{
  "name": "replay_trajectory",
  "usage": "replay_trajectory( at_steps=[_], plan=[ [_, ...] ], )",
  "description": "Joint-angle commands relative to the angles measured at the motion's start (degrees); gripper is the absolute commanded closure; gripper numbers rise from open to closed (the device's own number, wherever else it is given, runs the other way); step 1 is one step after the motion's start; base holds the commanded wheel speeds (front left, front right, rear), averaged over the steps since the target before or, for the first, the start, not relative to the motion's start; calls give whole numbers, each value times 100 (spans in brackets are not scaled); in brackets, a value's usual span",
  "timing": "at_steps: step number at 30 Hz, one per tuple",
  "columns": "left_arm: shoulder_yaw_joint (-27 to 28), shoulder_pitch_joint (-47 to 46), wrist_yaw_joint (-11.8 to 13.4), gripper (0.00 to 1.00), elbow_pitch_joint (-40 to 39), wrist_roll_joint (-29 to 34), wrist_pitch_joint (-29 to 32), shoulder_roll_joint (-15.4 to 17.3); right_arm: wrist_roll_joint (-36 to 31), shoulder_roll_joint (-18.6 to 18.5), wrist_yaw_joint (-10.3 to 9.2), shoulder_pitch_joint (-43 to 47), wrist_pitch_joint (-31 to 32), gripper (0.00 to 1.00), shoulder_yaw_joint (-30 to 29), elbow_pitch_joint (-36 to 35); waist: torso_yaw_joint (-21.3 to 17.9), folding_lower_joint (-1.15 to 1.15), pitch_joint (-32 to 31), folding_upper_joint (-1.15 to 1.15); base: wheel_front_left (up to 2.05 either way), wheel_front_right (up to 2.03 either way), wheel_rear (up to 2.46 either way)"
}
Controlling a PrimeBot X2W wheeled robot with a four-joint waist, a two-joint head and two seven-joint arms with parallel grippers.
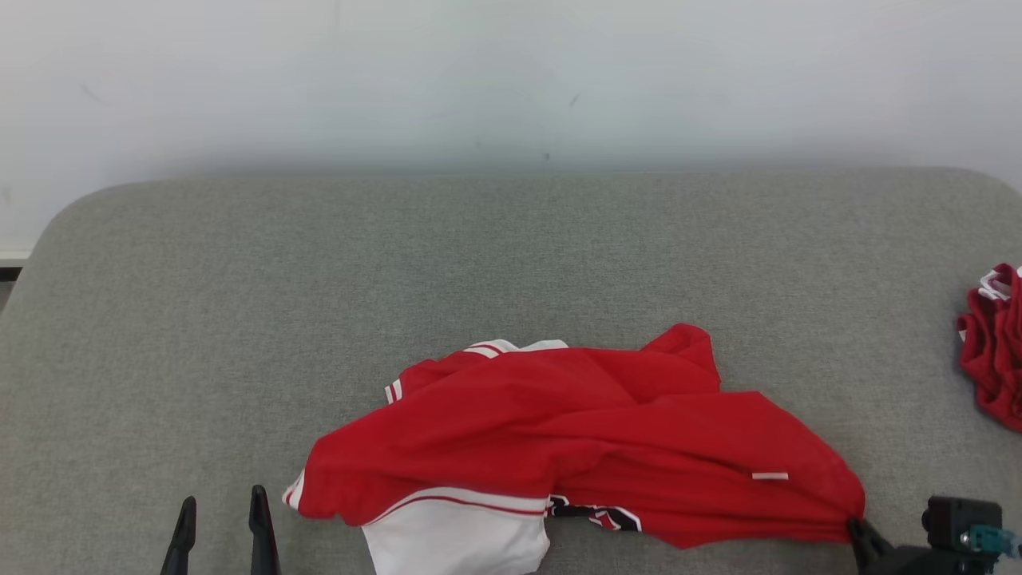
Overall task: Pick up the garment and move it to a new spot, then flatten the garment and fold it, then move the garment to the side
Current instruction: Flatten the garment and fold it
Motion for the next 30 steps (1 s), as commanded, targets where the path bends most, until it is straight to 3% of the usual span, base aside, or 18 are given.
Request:
replay_trajectory(
  at_steps=[1, 5, 6, 7, 13, 22, 30],
  plan=[
    [14, 22, 4, 0, 4, -15, -16, -11, 65, 51, -16, 140, 68, 100, -31, -13, -55, 1, -6, 0, 0, 0, 0],
    [9, -15, -20, 0, 20, 25, -17, -10, 96, 114, -16, 292, 153, 100, -52, 175, -114, 1, -13, 0, 0, 0, 0],
    [7, -23, -23, 0, 25, 33, -16, -10, 62, 125, -16, 315, 167, 62, -65, 254, -125, 1, -21, 0, 0, 0, 0],
    [4, -28, -24, 0, 30, 37, -17, -10, 16, 132, -16, 323, 163, 0, -94, 322, -133, 1, -31, 0, 0, 0, 0],
    [-5, 9, -10, 0, 54, 23, -17, -11, -8, 170, -16, 291, 14, 0, -96, 380, -175, 1, -100, 0, 0, 0, 0],
    [-2, 115, 28, 0, 143, -42, -17, -10, -162, 190, -16, 364, -1782, 0, 256, -419, -298, 1, -289, 0, 0, 0, 0],
    [-2, 178, 52, 0, 243, -115, -16, -10, -478, 41, -16, 569, -3346, 0, 802, -587, -373, 1, -437, 0, 0, 0, 0]
  ],
)
